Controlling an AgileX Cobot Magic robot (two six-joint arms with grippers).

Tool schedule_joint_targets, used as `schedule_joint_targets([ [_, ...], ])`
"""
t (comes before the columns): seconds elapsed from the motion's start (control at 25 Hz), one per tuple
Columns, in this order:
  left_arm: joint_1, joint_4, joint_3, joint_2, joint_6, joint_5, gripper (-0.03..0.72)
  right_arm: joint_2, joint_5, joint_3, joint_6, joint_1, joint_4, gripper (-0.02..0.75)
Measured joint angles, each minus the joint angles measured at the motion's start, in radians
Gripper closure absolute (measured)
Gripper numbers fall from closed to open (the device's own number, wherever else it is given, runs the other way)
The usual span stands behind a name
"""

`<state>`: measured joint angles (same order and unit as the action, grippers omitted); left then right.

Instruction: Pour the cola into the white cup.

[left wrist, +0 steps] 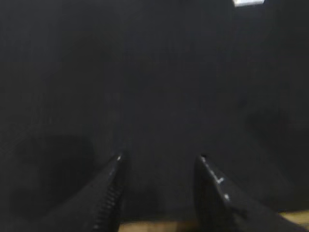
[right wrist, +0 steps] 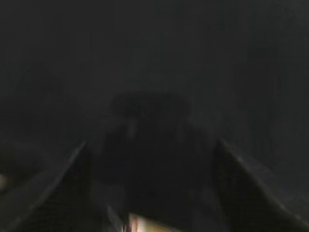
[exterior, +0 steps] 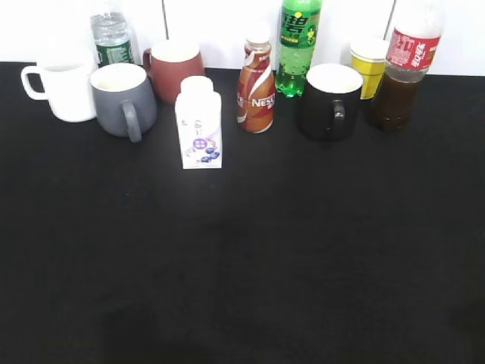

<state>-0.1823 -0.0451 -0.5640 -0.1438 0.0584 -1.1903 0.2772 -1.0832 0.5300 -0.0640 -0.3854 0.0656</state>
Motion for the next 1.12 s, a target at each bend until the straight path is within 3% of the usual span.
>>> schedule_joint_targets([
  [0.2,0.0,-0.003,0.044,0.0,-0.001,0.116,0.335,0.0,0.04,-0.025,-0.001,0.0,-0.001,0.151],
  [0.72,0.002,-0.006,0.048,0.003,-0.001,0.129,0.335,-0.022,0.042,-0.025,-0.001,0.005,-0.002,0.153],
  [0.8,0.034,-0.007,0.048,0.036,-0.001,0.129,0.335,-0.044,0.042,-0.025,-0.001,0.103,-0.006,0.152],
  [0.92,0.11,-0.008,0.048,0.104,-0.001,0.129,0.335,-0.126,0.042,-0.025,-0.001,0.347,-0.007,0.152],
  [1.0,0.134,-0.009,0.048,0.147,-0.001,0.13,0.335,-0.218,0.042,-0.025,-0.001,0.397,-0.007,0.152],
  [1.12,0.136,-0.01,0.049,0.151,-0.001,0.131,0.335,-0.282,0.041,-0.025,-0.001,0.401,-0.009,0.152],
])
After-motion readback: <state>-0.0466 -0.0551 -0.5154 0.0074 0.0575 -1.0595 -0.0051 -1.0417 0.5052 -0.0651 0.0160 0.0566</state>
